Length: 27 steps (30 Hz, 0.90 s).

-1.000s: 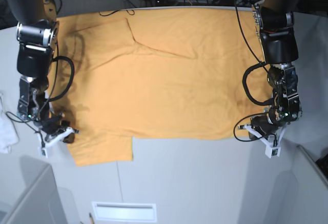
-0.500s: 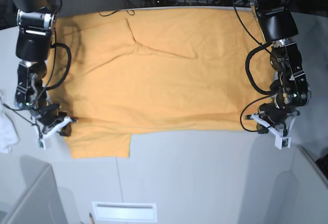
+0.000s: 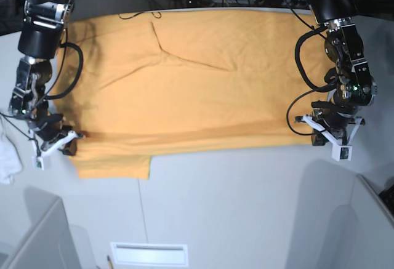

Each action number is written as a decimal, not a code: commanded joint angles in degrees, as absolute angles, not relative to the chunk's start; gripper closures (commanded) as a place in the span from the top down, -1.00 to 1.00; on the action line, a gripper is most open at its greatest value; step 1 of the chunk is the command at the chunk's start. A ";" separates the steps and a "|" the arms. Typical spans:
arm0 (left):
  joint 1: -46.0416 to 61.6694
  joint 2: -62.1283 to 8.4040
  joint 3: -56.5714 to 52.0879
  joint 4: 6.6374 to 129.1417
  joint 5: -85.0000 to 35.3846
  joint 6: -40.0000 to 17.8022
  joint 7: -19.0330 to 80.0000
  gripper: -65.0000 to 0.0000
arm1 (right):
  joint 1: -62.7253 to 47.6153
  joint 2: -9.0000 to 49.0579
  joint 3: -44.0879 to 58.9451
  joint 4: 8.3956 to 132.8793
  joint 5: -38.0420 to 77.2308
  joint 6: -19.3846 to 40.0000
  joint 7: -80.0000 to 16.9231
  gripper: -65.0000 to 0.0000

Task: Fold the T-shirt properly
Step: 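Lift the hem and fold it toward the collar with both grippers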

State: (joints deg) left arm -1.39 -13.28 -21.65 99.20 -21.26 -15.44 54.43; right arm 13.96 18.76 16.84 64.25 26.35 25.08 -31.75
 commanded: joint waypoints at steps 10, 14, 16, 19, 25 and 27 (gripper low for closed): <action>-0.75 -14.29 -23.34 105.98 -21.32 -15.16 58.86 -1.00 | 11.38 19.91 18.95 74.95 26.95 25.19 -37.05 -1.00; 1.89 -14.55 -23.25 110.20 -21.32 -15.16 59.30 -1.00 | 9.10 17.98 23.43 80.04 26.95 25.19 -40.84 -1.00; 2.07 -14.37 -22.99 110.73 -21.32 -15.16 59.38 -1.00 | 9.10 17.98 24.48 80.84 26.95 25.27 -42.95 -1.00; 2.15 -14.37 -22.90 110.81 -21.32 -15.16 59.47 -1.00 | 9.27 17.98 24.75 81.19 26.95 25.27 -44.18 -1.00; 6.64 -14.73 -23.34 113.10 -21.32 -15.16 61.49 -1.00 | 6.11 17.89 25.01 83.30 27.03 25.36 -45.67 -1.00; 8.92 -14.73 -23.34 113.45 -21.32 -15.16 61.23 -1.00 | 3.91 16.75 25.27 86.73 27.03 25.36 -45.58 -1.00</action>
